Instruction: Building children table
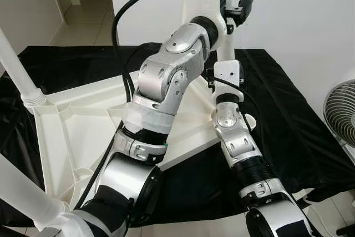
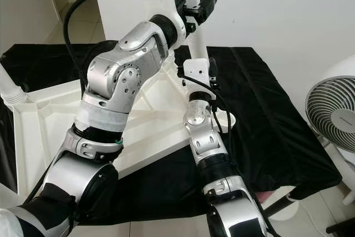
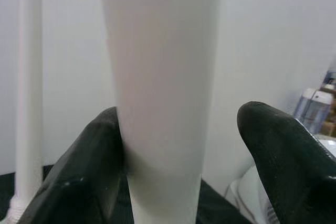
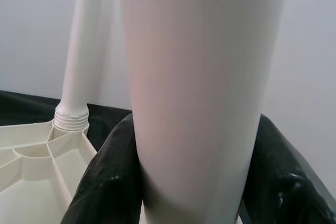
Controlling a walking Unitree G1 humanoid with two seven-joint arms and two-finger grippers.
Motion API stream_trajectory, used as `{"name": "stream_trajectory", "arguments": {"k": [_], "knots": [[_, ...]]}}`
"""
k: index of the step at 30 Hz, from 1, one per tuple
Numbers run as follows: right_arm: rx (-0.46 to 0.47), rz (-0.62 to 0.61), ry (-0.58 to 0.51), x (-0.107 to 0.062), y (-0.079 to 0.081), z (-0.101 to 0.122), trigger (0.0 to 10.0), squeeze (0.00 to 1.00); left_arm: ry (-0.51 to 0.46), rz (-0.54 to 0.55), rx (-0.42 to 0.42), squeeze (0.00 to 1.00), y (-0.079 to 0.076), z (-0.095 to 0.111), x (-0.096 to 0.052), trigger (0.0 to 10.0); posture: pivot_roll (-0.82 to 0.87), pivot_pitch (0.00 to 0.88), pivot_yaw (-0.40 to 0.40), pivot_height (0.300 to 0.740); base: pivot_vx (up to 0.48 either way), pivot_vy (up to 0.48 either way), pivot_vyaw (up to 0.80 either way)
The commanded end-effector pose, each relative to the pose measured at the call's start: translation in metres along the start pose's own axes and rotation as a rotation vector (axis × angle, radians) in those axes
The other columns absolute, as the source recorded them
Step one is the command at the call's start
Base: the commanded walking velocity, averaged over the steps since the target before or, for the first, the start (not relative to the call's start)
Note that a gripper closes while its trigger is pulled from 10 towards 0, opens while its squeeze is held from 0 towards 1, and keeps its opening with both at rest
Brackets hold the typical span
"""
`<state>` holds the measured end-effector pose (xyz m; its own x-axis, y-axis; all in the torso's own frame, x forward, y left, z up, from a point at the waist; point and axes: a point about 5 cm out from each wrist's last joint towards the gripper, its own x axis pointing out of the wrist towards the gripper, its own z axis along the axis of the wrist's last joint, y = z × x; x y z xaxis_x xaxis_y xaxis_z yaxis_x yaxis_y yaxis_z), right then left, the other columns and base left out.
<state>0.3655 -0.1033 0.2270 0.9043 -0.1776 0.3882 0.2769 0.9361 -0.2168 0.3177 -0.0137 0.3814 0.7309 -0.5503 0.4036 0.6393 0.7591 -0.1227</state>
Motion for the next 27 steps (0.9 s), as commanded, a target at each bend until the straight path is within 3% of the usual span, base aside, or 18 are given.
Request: {"name": "stream_trajectory", "arguments": {"k": [1, 4, 8, 13, 22, 27], "knots": [[0.030, -0.021, 0.017, 0.003, -0.002, 0.001, 10.0, 0.00, 0.018, -0.194, -0.023, 0.00, -0.015, -0.004, -0.004, 10.0, 0.06, 0.027, -0.009, 0.740, 0.000, 0.000, 0.00], [0.048, -0.027, 0.025, 0.004, -0.003, 0.001, 10.0, 0.00, 0.036, -0.231, -0.029, 0.00, -0.018, -0.008, -0.008, 10.0, 0.06, 0.028, -0.007, 0.740, 0.000, 0.000, 0.00], [0.087, -0.035, 0.034, 0.006, -0.008, 0.002, 10.0, 0.00, 0.069, -0.309, 0.030, 0.00, -0.019, -0.030, -0.024, 10.0, 0.06, 0.026, -0.009, 0.740, 0.000, 0.000, 0.00], [0.128, -0.036, 0.055, 0.008, -0.014, 0.000, 10.0, 0.00, 0.130, -0.266, 0.053, 0.00, -0.007, -0.044, -0.029, 10.0, 0.06, 0.021, -0.010, 0.740, 0.000, 0.000, 0.00], [0.157, 0.007, 0.094, 0.003, -0.024, -0.010, 10.0, 0.00, 0.125, -0.216, 0.031, 0.00, 0.010, -0.047, -0.041, 10.0, 0.05, 0.011, -0.010, 0.740, 0.000, 0.000, 0.00], [0.120, 0.001, 0.099, 0.000, -0.039, -0.020, 10.0, 0.00, 0.117, -0.163, 0.019, 0.00, 0.023, -0.049, -0.049, 10.0, 0.05, 0.010, -0.010, 0.740, 0.000, 0.000, 0.00]]}}
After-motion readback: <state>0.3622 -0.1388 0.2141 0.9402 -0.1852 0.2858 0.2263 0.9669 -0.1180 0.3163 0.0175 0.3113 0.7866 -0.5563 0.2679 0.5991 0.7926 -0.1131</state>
